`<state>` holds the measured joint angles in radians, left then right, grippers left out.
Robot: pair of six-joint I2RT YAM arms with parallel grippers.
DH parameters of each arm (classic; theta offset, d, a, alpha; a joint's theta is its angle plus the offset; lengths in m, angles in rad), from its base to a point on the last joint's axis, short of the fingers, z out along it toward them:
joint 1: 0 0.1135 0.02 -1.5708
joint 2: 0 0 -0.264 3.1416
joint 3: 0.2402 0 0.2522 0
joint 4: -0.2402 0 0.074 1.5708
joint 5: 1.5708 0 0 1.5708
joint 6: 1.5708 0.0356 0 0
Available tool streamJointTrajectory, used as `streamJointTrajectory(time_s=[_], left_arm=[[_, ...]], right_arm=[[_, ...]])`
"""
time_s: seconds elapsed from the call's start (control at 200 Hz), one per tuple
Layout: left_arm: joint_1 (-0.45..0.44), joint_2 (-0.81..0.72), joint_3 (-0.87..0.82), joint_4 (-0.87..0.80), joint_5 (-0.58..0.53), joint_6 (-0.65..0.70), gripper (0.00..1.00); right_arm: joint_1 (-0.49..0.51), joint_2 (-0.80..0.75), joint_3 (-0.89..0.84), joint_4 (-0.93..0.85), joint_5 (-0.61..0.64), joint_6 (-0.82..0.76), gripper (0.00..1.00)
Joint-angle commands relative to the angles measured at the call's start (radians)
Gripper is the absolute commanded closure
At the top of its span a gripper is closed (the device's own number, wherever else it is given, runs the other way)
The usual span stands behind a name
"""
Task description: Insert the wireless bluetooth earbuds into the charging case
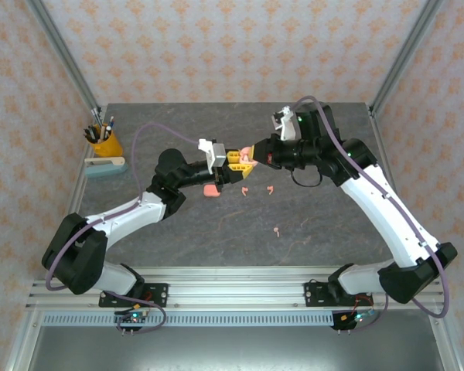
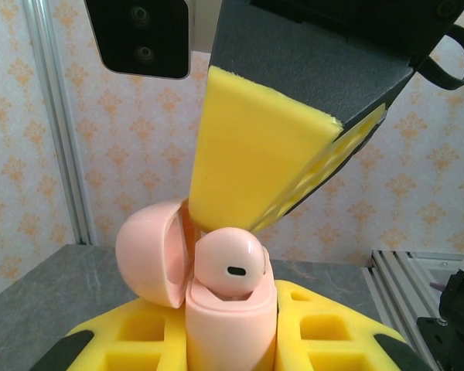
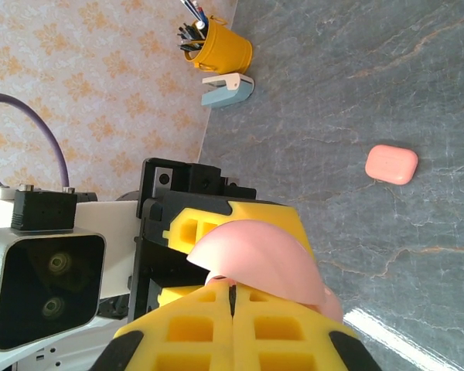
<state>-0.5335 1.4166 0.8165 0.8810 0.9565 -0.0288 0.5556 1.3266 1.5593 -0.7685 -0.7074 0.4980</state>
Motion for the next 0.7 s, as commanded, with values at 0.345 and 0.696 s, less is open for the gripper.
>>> streamJointTrajectory(time_s=[0.345, 0.696], left_arm=[[0.003, -0.007, 0.03, 0.013, 0.009, 0.027, 1.0], [0.002, -0.005, 0.027, 0.021, -0.001, 0.027, 1.0]], right_arm=[[0.007, 0.084, 0.124, -0.227, 0.075, -0.187, 1.0], [0.006, 0.043, 0.162, -0.25, 0.134, -0.181, 1.0]])
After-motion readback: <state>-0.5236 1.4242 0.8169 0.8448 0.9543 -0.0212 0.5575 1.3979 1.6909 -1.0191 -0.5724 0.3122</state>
